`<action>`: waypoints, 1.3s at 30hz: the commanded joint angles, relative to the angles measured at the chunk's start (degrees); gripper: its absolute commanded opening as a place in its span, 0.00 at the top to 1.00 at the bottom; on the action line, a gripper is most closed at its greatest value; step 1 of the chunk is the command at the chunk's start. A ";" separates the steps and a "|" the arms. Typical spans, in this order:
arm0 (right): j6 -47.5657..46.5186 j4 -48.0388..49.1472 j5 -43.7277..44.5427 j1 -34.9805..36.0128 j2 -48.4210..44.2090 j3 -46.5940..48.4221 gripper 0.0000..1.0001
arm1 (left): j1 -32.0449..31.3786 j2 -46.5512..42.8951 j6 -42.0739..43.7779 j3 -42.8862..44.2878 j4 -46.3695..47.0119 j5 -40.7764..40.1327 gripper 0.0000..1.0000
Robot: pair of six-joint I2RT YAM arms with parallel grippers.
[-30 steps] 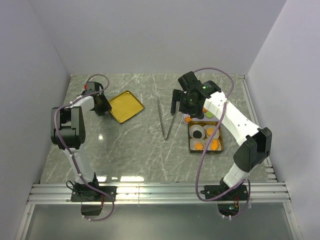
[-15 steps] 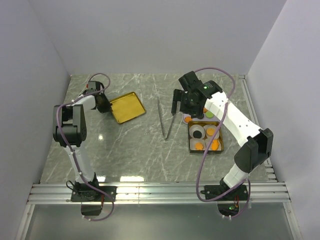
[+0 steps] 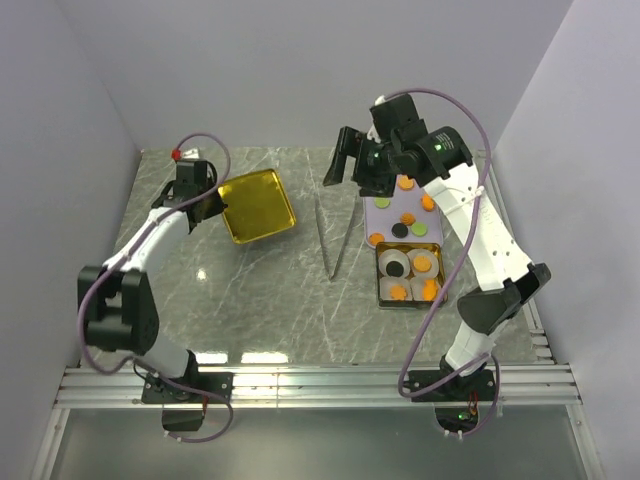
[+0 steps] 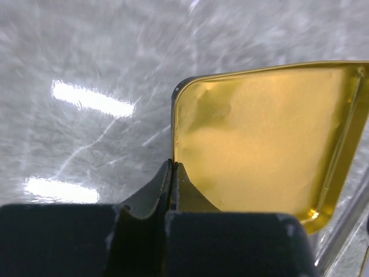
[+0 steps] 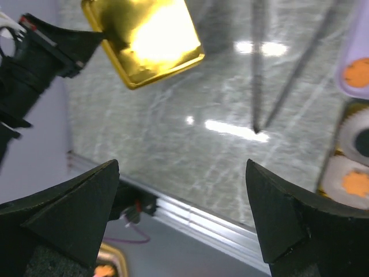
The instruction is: Pack the cookies
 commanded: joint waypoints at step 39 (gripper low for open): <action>29.27 20.39 -22.27 13.03 2.51 -6.79 0.04 | -67.85 -38.26 2.25 -4.97 -22.81 -78.86 1.00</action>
